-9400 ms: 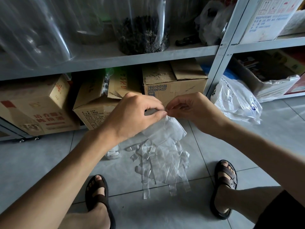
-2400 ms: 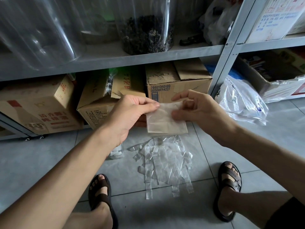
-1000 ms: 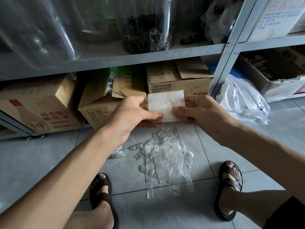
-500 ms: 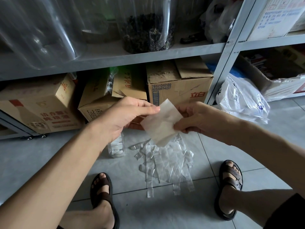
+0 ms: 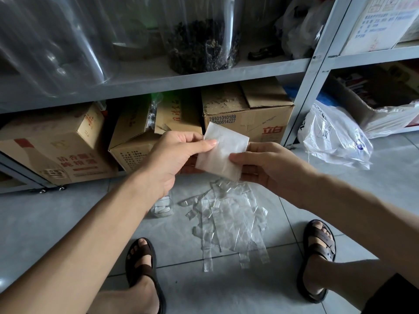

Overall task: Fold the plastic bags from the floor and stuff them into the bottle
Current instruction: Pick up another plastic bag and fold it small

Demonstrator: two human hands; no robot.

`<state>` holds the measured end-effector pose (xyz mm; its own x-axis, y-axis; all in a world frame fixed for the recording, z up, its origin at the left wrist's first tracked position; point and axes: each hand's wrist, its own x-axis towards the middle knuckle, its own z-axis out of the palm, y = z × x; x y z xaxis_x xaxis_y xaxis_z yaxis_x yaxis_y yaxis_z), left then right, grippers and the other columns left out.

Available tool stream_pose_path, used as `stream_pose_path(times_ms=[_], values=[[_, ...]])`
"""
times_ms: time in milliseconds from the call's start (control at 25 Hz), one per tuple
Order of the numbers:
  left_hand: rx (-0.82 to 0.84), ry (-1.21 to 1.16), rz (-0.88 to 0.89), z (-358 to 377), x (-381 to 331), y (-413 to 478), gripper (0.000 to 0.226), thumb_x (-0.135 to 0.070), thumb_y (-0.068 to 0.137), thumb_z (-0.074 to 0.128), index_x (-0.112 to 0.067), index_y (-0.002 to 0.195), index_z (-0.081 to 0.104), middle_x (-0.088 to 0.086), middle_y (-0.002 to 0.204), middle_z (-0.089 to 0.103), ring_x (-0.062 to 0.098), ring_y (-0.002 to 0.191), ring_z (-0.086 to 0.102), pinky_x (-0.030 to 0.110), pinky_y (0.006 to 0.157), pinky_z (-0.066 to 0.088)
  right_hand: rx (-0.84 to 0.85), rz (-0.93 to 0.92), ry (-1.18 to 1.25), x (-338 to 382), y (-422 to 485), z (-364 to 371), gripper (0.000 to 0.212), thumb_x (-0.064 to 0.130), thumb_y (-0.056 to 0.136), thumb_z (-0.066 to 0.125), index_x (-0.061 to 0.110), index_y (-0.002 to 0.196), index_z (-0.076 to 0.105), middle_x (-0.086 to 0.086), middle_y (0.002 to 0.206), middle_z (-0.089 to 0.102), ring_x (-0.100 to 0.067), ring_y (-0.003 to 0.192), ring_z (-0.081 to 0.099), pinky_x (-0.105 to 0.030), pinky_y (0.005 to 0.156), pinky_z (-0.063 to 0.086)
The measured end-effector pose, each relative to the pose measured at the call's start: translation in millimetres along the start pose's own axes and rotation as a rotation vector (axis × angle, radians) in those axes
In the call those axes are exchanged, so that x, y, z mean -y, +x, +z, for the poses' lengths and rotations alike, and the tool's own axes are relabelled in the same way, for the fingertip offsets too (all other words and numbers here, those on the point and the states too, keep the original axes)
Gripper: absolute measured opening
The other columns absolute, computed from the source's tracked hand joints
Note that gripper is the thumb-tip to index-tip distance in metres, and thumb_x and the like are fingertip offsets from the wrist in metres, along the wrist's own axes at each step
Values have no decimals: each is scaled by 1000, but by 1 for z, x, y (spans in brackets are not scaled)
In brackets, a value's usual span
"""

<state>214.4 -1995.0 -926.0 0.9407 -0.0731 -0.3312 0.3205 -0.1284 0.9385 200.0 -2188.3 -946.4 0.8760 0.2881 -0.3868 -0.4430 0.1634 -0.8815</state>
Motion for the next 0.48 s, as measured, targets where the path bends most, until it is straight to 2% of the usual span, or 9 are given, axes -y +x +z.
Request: stream_pose_path(times_ms=[120, 200, 320, 480], values=[[5, -26, -19, -2, -5, -2, 13, -14, 83, 76, -14, 71, 70, 3, 68, 71, 10, 55, 65, 19, 48, 53, -50, -47, -65, 4, 0, -2, 5, 5, 90, 65, 0, 93, 67, -15, 93, 73, -20, 81, 71, -30, 77, 61], [13, -21, -27, -5, -8, -4, 13, -11, 82, 76, -13, 70, 71, 3, 68, 72, 10, 54, 66, 19, 46, 51, -56, -75, -110, 6, -1, -4, 3, 5, 90, 66, 2, 88, 67, -11, 86, 73, -18, 75, 70, -25, 70, 59], [60, -29, -40, -8, -10, -6, 5, -8, 81, 74, -10, 76, 73, 8, 73, 74, 14, 57, 68, 22, 48, 55, -55, -85, -130, 6, 0, -7, 11, 6, 89, 66, -2, 97, 67, -13, 90, 73, -19, 77, 70, -26, 73, 59], [95, -45, -39, -8, -11, -7, 8, -3, 81, 72, -10, 78, 75, 8, 73, 74, 15, 57, 69, 24, 53, 59, -47, -80, -100, 6, 0, -8, 1, 4, 89, 67, 4, 88, 66, -9, 84, 72, -15, 73, 69, -24, 70, 59]])
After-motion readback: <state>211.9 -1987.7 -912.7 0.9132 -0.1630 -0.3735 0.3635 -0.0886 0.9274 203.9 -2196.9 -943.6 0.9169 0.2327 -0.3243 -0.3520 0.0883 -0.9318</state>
